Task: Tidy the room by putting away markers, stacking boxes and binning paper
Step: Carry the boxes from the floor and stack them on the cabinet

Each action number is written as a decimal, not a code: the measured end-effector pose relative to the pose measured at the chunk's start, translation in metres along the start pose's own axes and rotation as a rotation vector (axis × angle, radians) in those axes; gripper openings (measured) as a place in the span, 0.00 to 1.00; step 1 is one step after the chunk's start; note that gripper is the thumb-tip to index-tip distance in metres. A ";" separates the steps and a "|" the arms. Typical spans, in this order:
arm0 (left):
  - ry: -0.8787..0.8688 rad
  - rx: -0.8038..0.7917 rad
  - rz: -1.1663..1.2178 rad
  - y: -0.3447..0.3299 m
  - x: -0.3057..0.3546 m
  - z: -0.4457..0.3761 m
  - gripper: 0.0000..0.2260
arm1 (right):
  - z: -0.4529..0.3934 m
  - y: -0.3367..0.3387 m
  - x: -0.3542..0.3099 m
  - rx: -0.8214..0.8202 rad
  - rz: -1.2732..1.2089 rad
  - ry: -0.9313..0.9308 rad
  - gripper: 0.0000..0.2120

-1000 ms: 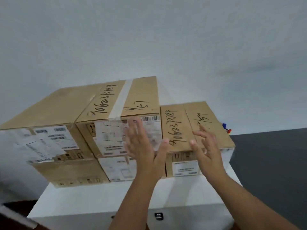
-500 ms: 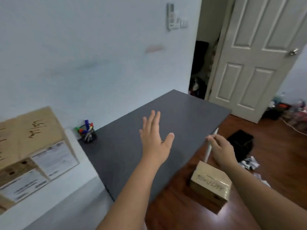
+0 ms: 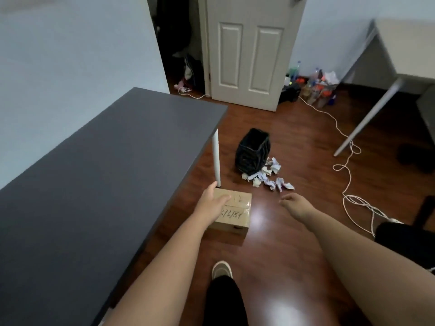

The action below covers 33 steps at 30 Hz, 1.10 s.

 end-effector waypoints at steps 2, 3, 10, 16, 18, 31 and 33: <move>0.094 -0.038 -0.003 -0.011 -0.024 -0.038 0.31 | -0.035 -0.005 0.014 -0.016 0.009 -0.074 0.15; 0.142 -0.062 -0.001 -0.016 -0.035 -0.057 0.31 | -0.053 -0.008 0.020 -0.020 0.010 -0.114 0.16; 0.385 -0.125 -0.107 -0.034 -0.106 -0.201 0.23 | -0.193 -0.039 0.033 -0.028 0.047 -0.273 0.17; 0.580 -0.145 -0.138 -0.081 -0.222 -0.300 0.31 | -0.313 -0.095 0.075 -0.092 0.074 -0.314 0.17; 0.658 -0.147 -0.114 -0.103 -0.270 -0.330 0.34 | -0.354 -0.120 0.103 -0.114 0.082 -0.336 0.18; 0.815 0.053 0.015 -0.186 -0.443 -0.455 0.40 | -0.499 -0.260 0.270 -0.267 -0.264 -0.658 0.31; 0.772 0.025 0.007 -0.192 -0.442 -0.462 0.38 | -0.484 -0.280 0.274 -0.304 -0.379 -0.694 0.26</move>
Point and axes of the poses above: each hand's wrist, its own z-axis away from the middle knuckle, its own y-axis out of the back of the hand, x = y × z, the point moved 4 cm from there along -z, towards the middle knuckle, and after that the axes turned 11 degrees about -z, right-handed, at the moved point
